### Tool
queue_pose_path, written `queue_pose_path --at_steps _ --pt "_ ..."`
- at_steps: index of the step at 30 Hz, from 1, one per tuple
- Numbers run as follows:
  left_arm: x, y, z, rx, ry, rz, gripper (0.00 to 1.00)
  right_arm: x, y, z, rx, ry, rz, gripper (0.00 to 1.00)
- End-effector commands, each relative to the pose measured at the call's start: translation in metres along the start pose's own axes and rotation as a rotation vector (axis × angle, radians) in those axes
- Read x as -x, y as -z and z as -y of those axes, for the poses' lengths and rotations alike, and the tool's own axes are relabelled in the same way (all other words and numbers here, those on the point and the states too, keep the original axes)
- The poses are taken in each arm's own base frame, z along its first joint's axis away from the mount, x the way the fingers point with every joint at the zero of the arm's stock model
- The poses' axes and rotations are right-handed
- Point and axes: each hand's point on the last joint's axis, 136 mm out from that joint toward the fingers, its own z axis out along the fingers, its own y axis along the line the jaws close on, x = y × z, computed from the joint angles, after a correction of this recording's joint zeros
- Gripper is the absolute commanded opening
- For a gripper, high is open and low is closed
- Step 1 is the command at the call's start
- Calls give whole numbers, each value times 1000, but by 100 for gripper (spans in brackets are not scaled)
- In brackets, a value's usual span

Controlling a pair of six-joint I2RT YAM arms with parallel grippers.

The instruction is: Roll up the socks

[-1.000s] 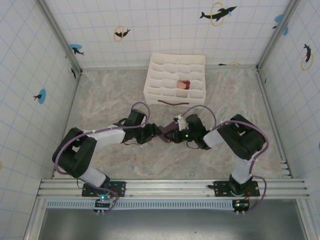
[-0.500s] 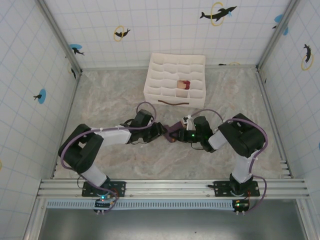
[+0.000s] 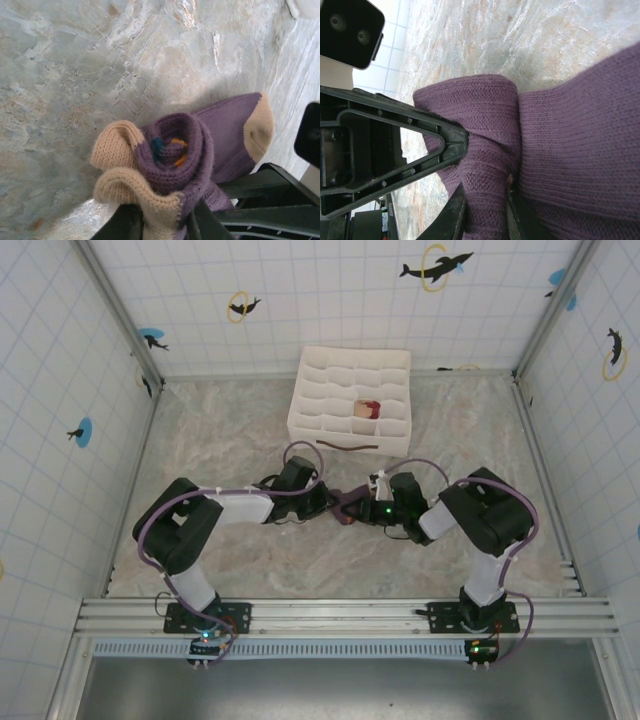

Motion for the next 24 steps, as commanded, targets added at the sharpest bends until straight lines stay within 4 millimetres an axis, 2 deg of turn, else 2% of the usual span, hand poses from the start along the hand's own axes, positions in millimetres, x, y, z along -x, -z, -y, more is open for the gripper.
queue_pose_path --at_steps 1,4,9,14,18,24 --pt "-4 0 -24 99 -16 -28 8 -21 9 28 -133 -9 -83 8" --pt "2 7 -20 90 -68 -32 5 -9 12 10 -121 95 -88 29" --pt "1 13 -14 67 -148 -70 4 10 18 -18 -124 252 -98 37" --pt "-2 24 -22 115 -170 -67 4 19 22 -37 -249 500 -57 49" --pt "-2 32 -27 149 -133 -51 5 13 15 -54 -314 694 -25 60" --pt "-6 42 -38 188 -41 -21 5 -8 -2 -69 -398 941 16 62"
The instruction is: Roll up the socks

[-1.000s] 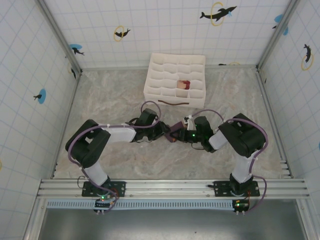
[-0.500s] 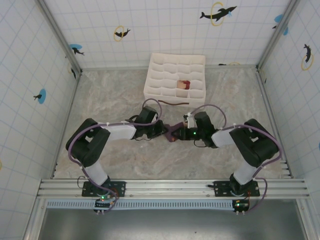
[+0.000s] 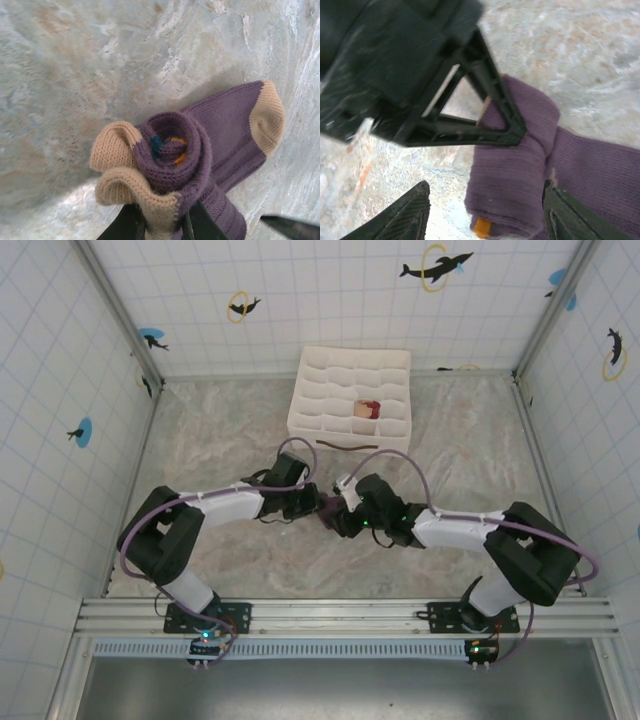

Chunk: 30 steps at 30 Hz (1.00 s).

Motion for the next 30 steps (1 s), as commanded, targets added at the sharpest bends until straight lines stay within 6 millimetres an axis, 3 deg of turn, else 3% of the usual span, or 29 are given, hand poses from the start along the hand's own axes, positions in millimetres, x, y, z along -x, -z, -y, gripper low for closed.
queue_pose_path --at_steps 1,11,16,17,22,24,27,30 --pt "-7 8 -18 65 73 4 5 8 -3 5 -149 164 42 62" --pt "-15 8 -17 63 117 3 6 -4 -26 -8 -208 257 31 60" --pt "-19 6 -12 31 125 -6 7 -11 -33 -3 -231 256 12 54" --pt "-20 6 -13 31 128 -9 8 -12 -34 -1 -234 252 10 52" --pt "-21 6 -12 20 129 -14 14 -25 -35 7 -219 201 -12 20" --pt "-20 7 -9 10 120 -15 27 -34 -33 11 -204 179 -23 8" --pt "-16 11 -2 -7 94 -14 58 -47 -27 14 -165 162 -30 0" --pt "-2 22 10 -32 24 9 67 -58 -17 14 -119 162 -6 0"
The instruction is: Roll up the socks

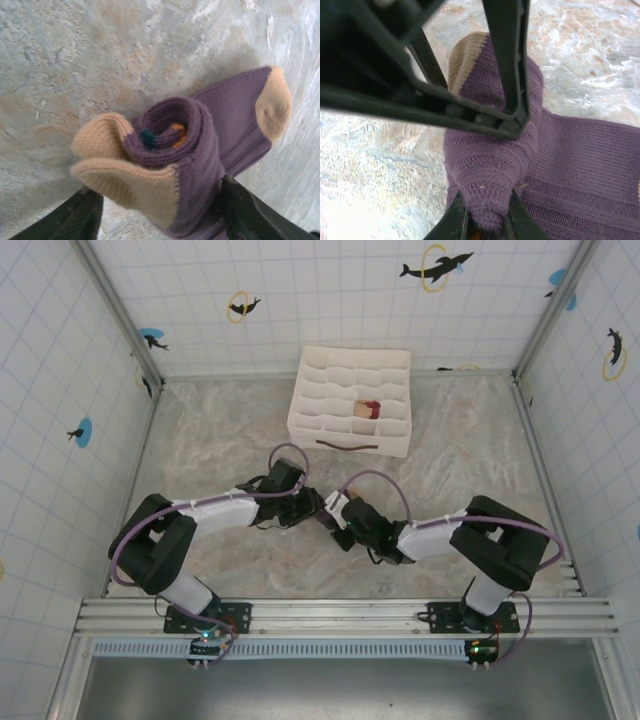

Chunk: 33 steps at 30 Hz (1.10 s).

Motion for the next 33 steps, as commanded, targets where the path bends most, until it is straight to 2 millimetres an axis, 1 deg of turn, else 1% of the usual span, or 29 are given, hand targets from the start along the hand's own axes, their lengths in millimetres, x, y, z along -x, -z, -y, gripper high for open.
queue_pose_path --at_steps 1,3,6,7,8,9,11,13,17,20,21,25,30,33 --pt "13 19 23 -54 -94 8 69 -28 12 -2 55 -1 -18 0" --pt "24 28 33 -64 -163 11 69 -37 18 -4 73 31 -14 0" --pt "36 36 44 -55 -280 8 69 -43 24 -8 90 73 -3 0" --pt "35 34 39 -38 -309 -11 69 -44 25 -9 98 81 -2 0" --pt "43 37 46 -34 -355 -2 69 -45 26 -10 104 88 -1 0" --pt "46 35 45 -17 -387 -9 69 -46 27 -11 108 91 -2 0" --pt "48 31 49 -24 -462 -29 68 -48 28 -11 110 97 -4 0" --pt "49 23 50 -30 -502 -46 67 -48 27 -12 115 100 -9 0" --pt "43 4 56 -102 -550 -114 65 -49 24 -13 120 103 -23 0" --pt "41 -10 56 -135 -562 -141 60 -50 22 -13 119 99 -33 0" --pt "38 -15 57 -157 -596 -154 59 -50 21 -13 123 100 -41 0" --pt "27 -29 57 -230 -626 -208 58 -50 20 -15 132 97 -45 0" --pt "11 -49 55 -279 -653 -284 53 -51 19 -14 132 97 -52 0" --pt "5 -61 49 -264 -648 -306 51 -51 18 -14 133 97 -53 0"
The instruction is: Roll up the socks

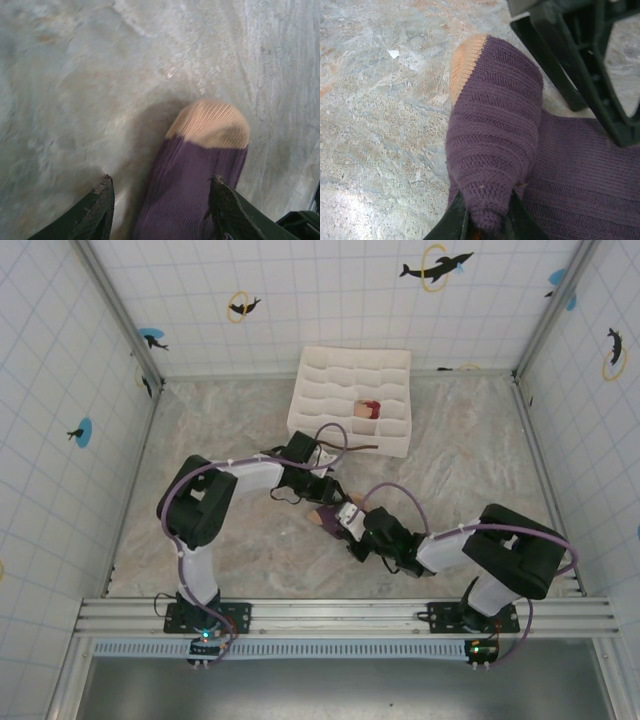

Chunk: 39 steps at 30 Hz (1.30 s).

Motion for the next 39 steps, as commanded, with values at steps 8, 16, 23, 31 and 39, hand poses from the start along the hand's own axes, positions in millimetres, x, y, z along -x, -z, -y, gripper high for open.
queue_pose_path --at_steps 8,16,23,31,39 --pt "-12 -26 -15 10 30 -46 15 -31 -2 -4 41 -13 -126 0" --pt "-8 -9 -37 81 141 48 0 -32 -4 -2 188 -291 -166 0" --pt "5 9 -53 132 213 131 0 -43 -4 9 258 -547 -216 0" --pt "10 12 -62 165 280 158 16 -63 -13 28 235 -809 -293 0" --pt "36 42 -61 214 332 257 48 -81 -17 45 241 -1087 -371 0"
